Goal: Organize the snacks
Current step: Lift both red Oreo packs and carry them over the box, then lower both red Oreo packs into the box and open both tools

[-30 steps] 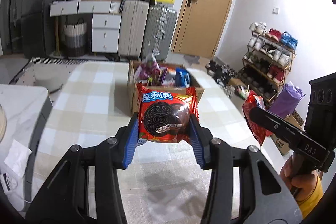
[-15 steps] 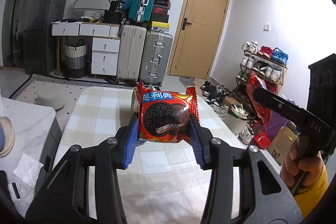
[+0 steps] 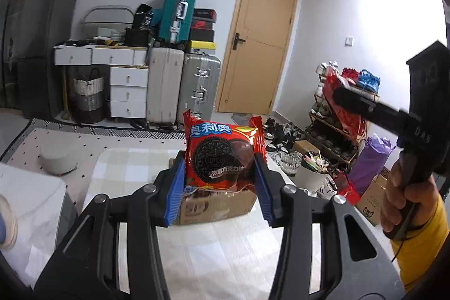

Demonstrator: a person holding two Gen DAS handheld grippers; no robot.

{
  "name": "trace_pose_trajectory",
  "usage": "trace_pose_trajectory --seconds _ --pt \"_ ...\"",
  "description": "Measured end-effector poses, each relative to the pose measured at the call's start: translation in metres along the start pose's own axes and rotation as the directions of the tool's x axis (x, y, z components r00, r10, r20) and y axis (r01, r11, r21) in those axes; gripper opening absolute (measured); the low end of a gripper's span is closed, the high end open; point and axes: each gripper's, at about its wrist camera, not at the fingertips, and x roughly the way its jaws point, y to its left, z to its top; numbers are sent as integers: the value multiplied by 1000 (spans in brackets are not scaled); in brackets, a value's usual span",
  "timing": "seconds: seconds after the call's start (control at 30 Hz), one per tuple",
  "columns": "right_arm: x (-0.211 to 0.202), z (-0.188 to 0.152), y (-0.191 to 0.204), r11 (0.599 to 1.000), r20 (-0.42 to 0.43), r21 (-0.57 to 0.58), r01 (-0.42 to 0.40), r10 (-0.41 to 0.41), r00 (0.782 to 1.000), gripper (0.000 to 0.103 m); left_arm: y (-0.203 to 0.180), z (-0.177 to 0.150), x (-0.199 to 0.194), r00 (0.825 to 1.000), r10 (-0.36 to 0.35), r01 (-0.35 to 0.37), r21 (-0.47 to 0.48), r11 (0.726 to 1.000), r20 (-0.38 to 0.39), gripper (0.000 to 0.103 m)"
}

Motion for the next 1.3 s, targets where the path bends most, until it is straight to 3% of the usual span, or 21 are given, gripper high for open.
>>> trace_pose_trajectory --seconds 0.17,0.4,0.63,0.67,0.9,1.1,1.2,1.3 --pt "42 21 -38 998 -34 31 60 -59 998 47 1 3 69 994 -89 86 -37 996 -66 42" --pt "125 16 -102 989 -170 55 139 -128 977 47 2 -19 179 976 -118 104 -82 991 -184 42" --pt "210 -19 -156 985 -333 58 164 -136 933 47 -10 -60 279 945 -117 99 -75 992 -306 42" --pt "223 -24 -165 984 -357 71 162 -126 925 47 -9 -56 312 942 -110 92 -72 993 -316 42" --pt "291 -49 -200 982 -459 88 168 -110 882 47 -5 -75 411 919 -89 71 -59 996 -385 42" --pt "328 -75 -216 981 -538 124 147 -58 841 47 -9 -84 432 923 -76 74 -18 997 -376 43" --pt "336 -86 -222 976 -557 167 143 -26 830 47 -16 -89 437 925 -41 61 42 997 -378 43" --pt "337 -93 -221 974 -567 179 138 -13 824 47 -19 -94 444 918 -63 82 32 996 -393 43"
